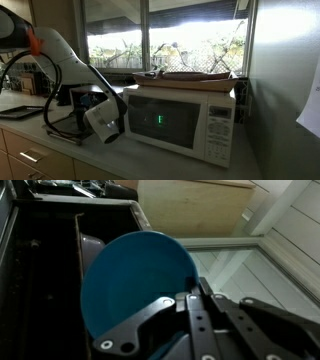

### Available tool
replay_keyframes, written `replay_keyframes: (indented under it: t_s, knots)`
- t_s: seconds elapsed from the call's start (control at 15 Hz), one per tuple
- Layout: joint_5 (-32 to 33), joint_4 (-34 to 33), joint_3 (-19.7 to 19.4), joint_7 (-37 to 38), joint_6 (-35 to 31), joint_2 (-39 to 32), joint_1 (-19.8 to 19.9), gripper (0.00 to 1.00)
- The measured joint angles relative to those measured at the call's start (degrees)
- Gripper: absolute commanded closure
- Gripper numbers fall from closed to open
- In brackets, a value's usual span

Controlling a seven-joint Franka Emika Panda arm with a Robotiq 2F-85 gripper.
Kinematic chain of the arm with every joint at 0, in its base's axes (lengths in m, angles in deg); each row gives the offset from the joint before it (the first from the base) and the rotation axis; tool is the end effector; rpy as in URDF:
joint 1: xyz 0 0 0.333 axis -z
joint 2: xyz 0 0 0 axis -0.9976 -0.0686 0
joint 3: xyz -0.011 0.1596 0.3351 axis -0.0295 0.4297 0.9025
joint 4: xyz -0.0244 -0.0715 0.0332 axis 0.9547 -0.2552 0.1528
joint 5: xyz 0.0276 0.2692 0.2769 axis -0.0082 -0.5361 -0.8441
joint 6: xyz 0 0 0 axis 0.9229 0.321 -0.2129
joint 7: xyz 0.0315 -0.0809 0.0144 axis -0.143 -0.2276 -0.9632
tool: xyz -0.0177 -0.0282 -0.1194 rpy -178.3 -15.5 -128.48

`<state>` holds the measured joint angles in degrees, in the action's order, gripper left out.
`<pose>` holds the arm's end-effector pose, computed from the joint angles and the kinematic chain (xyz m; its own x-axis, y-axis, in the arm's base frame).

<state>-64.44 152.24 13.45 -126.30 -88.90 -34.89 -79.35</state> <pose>0.4507 0.0361 0.3618 0.9398 -0.3295 0.0908 0.2155 0.3651 -0.9057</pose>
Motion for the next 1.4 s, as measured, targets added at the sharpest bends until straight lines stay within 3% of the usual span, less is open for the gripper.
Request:
replay_keyframes:
  t_s: [0.2, 0.27, 0.47, 1.0, 1.4]
  knots:
    - [0.6, 0.6, -0.2, 0.0, -2.3, 1.9, 0.0, 0.89]
    - [1.2, 0.7, -0.3, 0.0, -2.9, 2.5, 0.0, 0.98]
    - [3.7, 0.4, -0.7, -0.3, -4.9, 4.3, 0.1, 1.00]
    - [12.8, -2.2, -1.0, -6.8, -4.6, 4.8, 0.4, 0.99]
    - [18.3, -2.3, -2.3, -13.4, 1.3, 4.6, 1.7, 0.96]
